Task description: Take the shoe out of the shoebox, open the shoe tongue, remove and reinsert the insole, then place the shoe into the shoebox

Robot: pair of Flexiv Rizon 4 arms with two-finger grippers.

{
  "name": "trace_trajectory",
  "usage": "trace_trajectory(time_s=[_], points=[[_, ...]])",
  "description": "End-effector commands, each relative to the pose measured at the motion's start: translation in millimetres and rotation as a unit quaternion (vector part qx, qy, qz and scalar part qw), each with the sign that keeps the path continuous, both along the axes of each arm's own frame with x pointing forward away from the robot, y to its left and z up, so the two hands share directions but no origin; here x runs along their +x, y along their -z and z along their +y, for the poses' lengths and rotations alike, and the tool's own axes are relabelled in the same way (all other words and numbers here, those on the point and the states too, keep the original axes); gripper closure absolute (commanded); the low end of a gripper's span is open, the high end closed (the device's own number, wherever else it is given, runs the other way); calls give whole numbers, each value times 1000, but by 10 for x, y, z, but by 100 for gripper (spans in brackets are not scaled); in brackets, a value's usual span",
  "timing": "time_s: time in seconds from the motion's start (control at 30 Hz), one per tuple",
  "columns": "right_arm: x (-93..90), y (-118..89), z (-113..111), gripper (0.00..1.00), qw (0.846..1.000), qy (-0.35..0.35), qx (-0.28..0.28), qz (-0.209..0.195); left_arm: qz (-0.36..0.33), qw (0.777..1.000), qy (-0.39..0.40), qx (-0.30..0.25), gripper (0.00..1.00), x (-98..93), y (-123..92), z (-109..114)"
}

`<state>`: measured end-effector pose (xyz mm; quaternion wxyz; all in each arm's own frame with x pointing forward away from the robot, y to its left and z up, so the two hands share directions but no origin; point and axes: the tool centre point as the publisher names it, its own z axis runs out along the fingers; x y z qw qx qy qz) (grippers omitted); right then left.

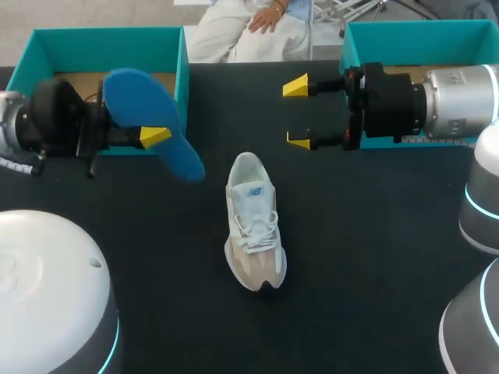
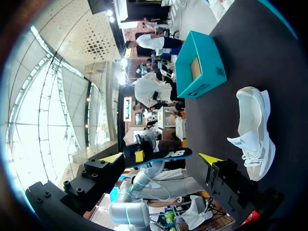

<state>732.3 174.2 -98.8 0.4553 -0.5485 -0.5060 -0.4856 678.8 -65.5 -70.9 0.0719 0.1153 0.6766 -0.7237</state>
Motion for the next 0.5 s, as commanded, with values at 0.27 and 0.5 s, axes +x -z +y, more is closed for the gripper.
trace_trajectory(time_s=[0.27,0.5], points=[[3,1,30,0,1000,1,-1,0,50,997,53,-10,100,-41,-28,-9],[3,1,30,0,1000,1,-1,0,50,997,53,-10,100,-41,-28,-9]])
